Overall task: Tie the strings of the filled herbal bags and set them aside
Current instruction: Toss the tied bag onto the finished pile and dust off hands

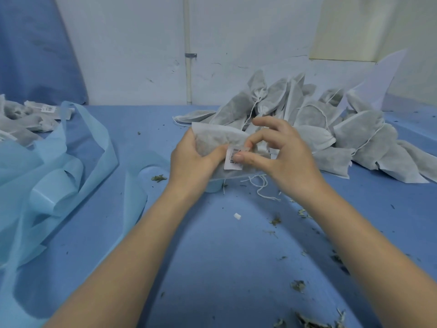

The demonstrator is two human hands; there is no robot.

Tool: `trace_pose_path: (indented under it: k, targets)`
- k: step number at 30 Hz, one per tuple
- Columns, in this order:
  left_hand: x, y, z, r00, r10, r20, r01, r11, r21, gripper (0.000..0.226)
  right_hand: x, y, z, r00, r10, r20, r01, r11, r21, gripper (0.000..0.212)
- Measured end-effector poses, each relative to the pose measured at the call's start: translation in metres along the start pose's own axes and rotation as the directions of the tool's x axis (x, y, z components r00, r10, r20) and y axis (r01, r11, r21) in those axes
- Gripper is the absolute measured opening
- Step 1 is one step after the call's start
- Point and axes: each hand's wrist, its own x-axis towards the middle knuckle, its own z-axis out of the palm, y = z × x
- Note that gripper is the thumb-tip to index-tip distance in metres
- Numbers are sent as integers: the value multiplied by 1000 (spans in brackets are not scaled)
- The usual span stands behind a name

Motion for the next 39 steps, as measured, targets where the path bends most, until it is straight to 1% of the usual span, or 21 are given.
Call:
trace_pose_path:
  k: [4, 6, 8, 10, 11, 13, 15, 17, 19, 21, 24, 26, 27, 29, 31, 32, 33, 35, 37, 39]
  targets:
    - [-3, 5, 3, 999, -25, 39, 27, 999, -37, 31, 0, 1, 1, 999, 24, -31, -23, 999, 22, 22]
    - [-5, 9, 4, 998, -40, 54, 43, 997, -66, 38, 0, 2, 3, 998, 32, -62, -29, 999, 42, 22]
    - [-5, 12, 4, 997, -55, 60, 60, 993, -101, 47, 0, 2, 3, 996, 52, -70, -44, 993, 112, 30]
    - [-6, 13, 4, 994, -80, 77, 90, 988, -127, 51, -1, 3, 2, 991, 127, -36, -115, 965, 238, 46]
    - [-7, 13, 4, 990, -97, 99, 110, 985, -135, 54, -1, 4, 1, 988, 152, -21, -140, 950, 278, 48]
    - [-9, 15, 5, 983, -118, 141, 134, 985, -112, 61, 0, 6, 0, 988, 154, -29, -138, 943, 304, 39]
    - [-9, 14, 7, 982, -123, 142, 135, 988, -78, 65, 1, 7, -1, 990, 139, -35, -119, 931, 346, 23]
    - [-9, 13, 8, 983, -125, 133, 138, 986, -93, 60, 2, 8, 1, 989, 147, -33, -122, 908, 401, 9]
    - [-10, 12, 10, 982, -128, 136, 143, 984, -107, 55, 2, 8, 3, 981, 180, -70, -136, 901, 412, 6]
    - [-11, 12, 12, 982, -128, 136, 143, 984, -109, 52, 2, 9, 6, 966, 214, -143, -139, 902, 409, 7]
    - [-12, 11, 17, 984, -138, 112, 152, 979, -134, 53, 1, 8, 11, 940, 236, -245, -120, 905, 409, 10]
    - [-13, 11, 19, 986, -133, 96, 146, 979, -140, 55, 0, 7, 13, 935, 242, -260, -127, 911, 393, 10]
    - [-13, 11, 20, 987, -139, 80, 150, 978, -148, 54, 0, 6, 13, 942, 237, -237, -131, 911, 391, 9]
    - [-14, 11, 20, 984, -177, 35, 180, 958, -224, 48, -3, 5, 9, 973, 198, -117, -133, 899, 417, 6]
    - [-11, 10, 18, 974, -222, -44, 198, 929, -312, 27, -6, 3, 7, 989, 147, 12, -139, 898, 417, 23]
    - [-9, 9, 17, 966, -244, -91, 202, 923, -327, 20, -7, 3, 7, 990, 137, 38, -140, 899, 414, 32]
    - [-7, 9, 15, 956, -262, -132, 205, 918, -340, 16, -8, 3, 9, 988, 148, 36, -149, 891, 429, 40]
    - [-4, 7, 13, 938, -284, -199, 197, 910, -365, 13, -8, 1, 14, 976, 216, -21, -182, 867, 464, 50]
    - [-3, 6, 14, 930, -287, -228, 192, 911, -366, 12, -8, 0, 21, 958, 277, -75, -205, 843, 498, 50]
    - [-3, 5, 15, 923, -306, -234, 208, 907, -367, 16, -6, 2, 28, 940, 338, -43, -246, 762, 599, 46]
